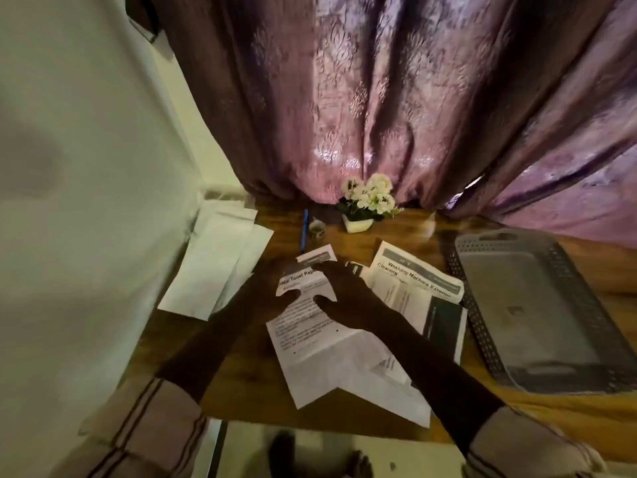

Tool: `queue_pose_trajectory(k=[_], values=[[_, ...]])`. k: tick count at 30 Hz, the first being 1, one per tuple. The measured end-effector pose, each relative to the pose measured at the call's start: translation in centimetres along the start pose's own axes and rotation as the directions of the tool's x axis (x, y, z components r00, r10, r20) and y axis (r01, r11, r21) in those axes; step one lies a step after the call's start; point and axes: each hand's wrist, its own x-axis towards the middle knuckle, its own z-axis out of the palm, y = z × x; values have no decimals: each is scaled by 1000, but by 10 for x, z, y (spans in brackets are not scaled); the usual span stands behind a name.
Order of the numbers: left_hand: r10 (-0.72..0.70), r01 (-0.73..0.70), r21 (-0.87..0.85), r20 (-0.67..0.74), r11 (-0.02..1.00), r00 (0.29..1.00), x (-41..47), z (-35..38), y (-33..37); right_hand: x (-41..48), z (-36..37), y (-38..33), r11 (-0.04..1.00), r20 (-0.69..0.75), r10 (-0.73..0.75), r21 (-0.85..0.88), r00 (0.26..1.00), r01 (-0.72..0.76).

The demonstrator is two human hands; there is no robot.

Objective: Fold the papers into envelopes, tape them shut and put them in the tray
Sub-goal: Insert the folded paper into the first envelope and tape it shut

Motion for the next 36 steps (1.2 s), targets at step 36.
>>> queue_pose_trajectory(k=[36], values=[[522,-241,501,-554,831,649,49,47,-65,68,79,72,845,-725,100,423,681,327]])
